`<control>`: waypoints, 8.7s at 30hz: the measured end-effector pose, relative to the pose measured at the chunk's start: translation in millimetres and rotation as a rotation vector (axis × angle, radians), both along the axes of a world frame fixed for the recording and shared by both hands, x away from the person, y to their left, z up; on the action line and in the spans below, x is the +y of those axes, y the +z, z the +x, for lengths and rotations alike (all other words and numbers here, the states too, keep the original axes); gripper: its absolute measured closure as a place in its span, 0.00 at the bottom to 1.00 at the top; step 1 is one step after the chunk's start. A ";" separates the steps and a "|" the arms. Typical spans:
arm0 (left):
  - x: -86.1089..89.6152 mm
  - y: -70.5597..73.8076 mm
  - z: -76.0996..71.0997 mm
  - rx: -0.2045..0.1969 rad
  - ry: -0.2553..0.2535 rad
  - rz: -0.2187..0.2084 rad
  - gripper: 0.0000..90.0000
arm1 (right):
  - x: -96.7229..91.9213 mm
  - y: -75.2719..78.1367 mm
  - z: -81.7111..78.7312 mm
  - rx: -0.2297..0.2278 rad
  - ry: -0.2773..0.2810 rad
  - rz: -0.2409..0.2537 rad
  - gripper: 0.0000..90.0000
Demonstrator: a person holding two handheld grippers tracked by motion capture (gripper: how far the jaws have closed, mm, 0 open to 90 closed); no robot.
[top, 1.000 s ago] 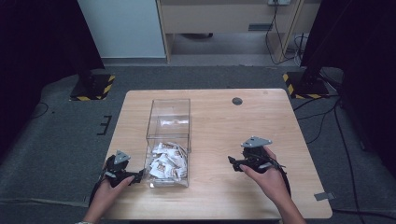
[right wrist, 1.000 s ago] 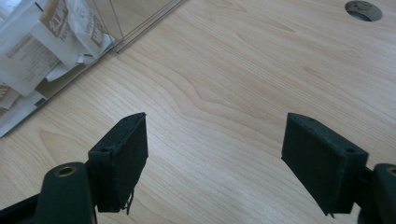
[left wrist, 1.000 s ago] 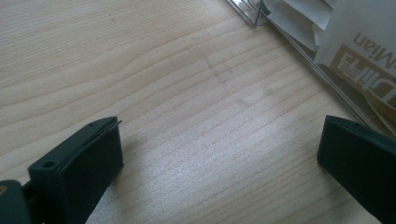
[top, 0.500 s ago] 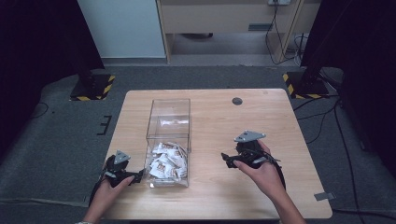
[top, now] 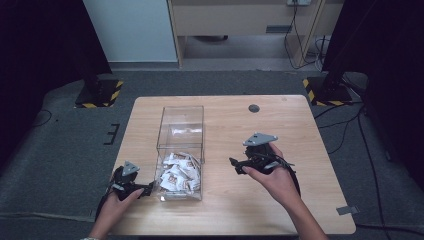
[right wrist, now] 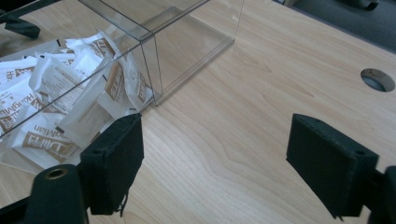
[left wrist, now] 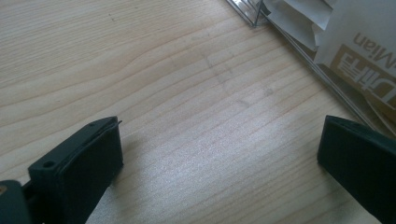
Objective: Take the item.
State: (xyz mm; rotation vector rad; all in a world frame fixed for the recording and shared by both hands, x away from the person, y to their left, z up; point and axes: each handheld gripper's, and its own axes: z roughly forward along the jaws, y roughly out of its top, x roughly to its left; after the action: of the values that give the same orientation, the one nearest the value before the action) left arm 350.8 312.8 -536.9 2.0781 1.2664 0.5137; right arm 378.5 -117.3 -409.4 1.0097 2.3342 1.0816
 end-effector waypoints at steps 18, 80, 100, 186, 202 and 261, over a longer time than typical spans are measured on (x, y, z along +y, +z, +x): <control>0.1 0.0 0.3 0.000 -0.002 0.000 0.00 | 30.4 20.5 0.2 -0.013 0.079 0.013 0.38; 0.0 0.0 0.4 0.000 -0.003 0.000 0.00 | 144.2 -11.8 -15.4 0.031 0.348 -0.027 0.78; 0.1 0.0 0.4 0.000 -0.003 0.000 0.00 | 155.0 -35.1 -12.6 0.068 0.359 -0.068 0.84; 0.1 0.0 0.4 0.000 -0.003 0.000 0.00 | 84.3 34.2 1.4 -0.062 0.265 0.043 1.00; 0.0 0.0 0.4 0.000 -0.003 0.000 0.00 | 62.7 38.3 6.6 -0.073 0.222 0.048 1.00; 0.1 0.0 0.4 0.000 -0.003 0.001 0.00 | -12.7 42.3 20.4 -0.102 0.060 0.059 1.00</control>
State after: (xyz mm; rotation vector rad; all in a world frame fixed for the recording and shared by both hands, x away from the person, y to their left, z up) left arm 351.3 312.8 -536.8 2.0804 1.2634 0.5124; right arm 398.8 -130.0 -367.1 0.8889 2.2760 1.2020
